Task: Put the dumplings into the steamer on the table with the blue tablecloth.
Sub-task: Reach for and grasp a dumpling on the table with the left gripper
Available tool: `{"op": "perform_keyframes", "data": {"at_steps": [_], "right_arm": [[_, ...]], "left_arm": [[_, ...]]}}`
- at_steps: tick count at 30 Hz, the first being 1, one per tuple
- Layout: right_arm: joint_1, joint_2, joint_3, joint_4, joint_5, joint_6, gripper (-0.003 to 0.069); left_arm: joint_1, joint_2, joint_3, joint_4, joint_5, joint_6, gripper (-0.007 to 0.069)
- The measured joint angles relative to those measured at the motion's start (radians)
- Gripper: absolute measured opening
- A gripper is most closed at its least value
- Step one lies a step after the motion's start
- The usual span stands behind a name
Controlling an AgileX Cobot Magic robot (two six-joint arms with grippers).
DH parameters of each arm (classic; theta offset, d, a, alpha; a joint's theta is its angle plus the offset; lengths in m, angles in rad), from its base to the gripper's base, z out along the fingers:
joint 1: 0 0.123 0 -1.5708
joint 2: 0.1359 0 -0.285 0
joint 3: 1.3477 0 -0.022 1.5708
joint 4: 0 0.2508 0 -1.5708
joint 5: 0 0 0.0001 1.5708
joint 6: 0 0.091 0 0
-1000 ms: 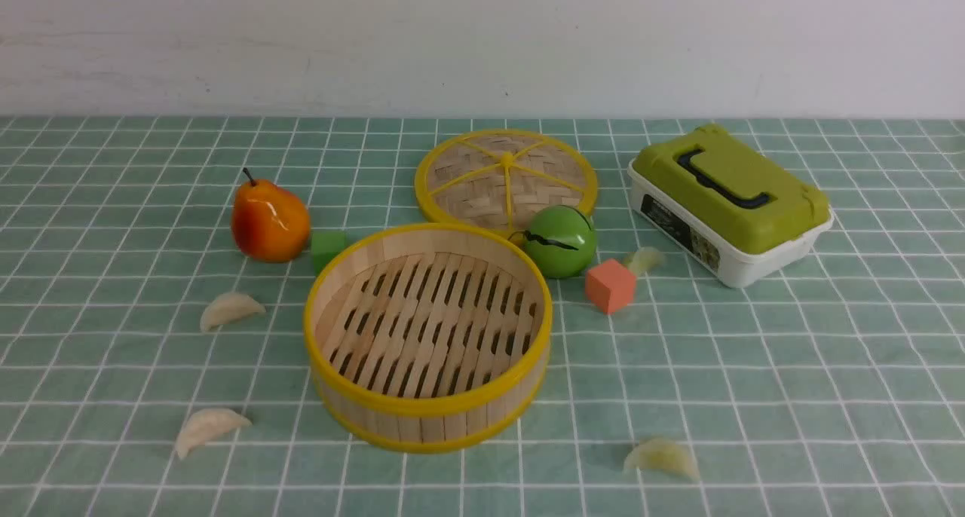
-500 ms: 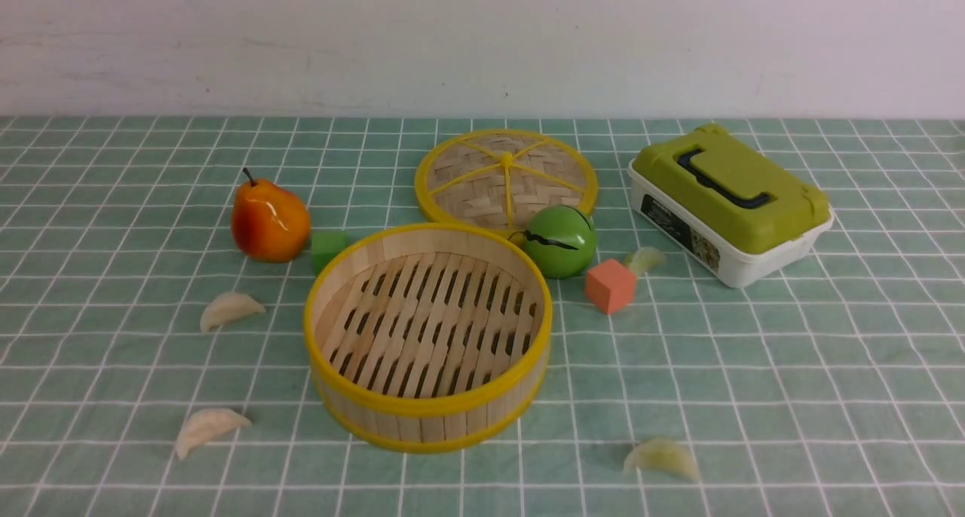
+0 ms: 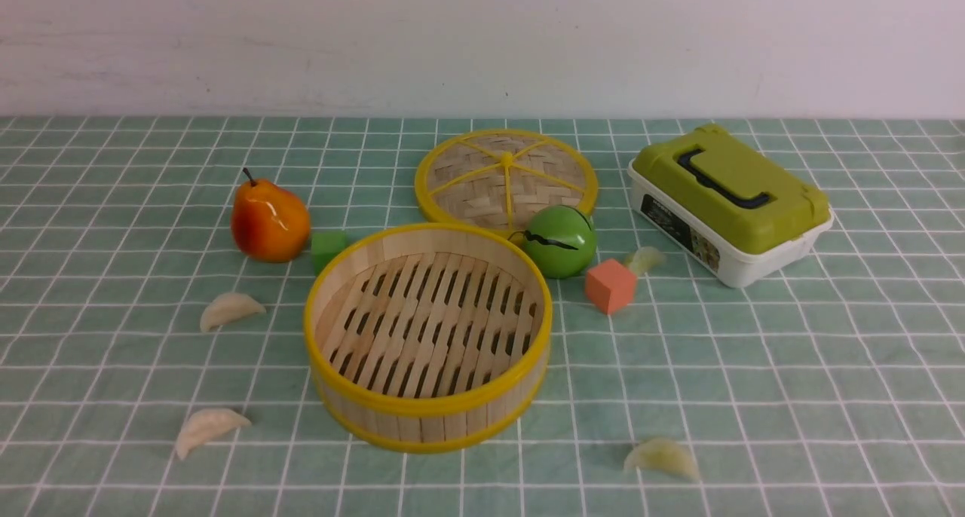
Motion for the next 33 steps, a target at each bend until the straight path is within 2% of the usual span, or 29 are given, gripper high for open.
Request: {"op": "perform_keyframes", "data": {"at_steps": [9,14,16,19,20,27,30,31,33], "right_arm": [[0.000,0.000,0.000,-0.002,0.000,0.000,0.0113],[0.000,0.000,0.006,-0.057,-0.044,-0.002,0.0116],[0.000,0.000,0.012,-0.063,-0.120,-0.002,0.0118],[0.000,0.000,0.012,-0.068,-0.319,-0.002,0.0123],[0.000,0.000,0.012,-0.068,-0.332,-0.002,0.0124],[0.000,0.000,0.012,-0.072,-0.793,0.025,0.0132],[0.000,0.000,0.012,-0.072,-0.887,0.081,0.0134],[0.000,0.000,0.012,-0.076,-0.903,0.125,0.0136],[0.000,0.000,0.012,-0.077,-0.903,0.184,0.0137]], "left_arm": [[0.000,0.000,0.000,0.000,0.000,0.000,0.0175],[0.000,0.000,0.002,0.000,-0.038,0.000,0.0178],[0.000,0.000,0.003,0.000,-0.103,0.000,0.0182],[0.000,0.000,0.003,0.000,-0.286,0.000,0.0185],[0.000,0.000,0.003,0.000,-0.299,0.000,0.0185],[0.000,0.000,0.003,0.000,-0.714,0.005,0.0192],[0.000,0.000,0.003,0.001,-0.835,-0.013,0.0195],[0.000,0.000,0.003,0.001,-0.917,-0.051,0.0197],[0.000,0.000,0.003,-0.001,-0.974,-0.103,0.0199]]}}
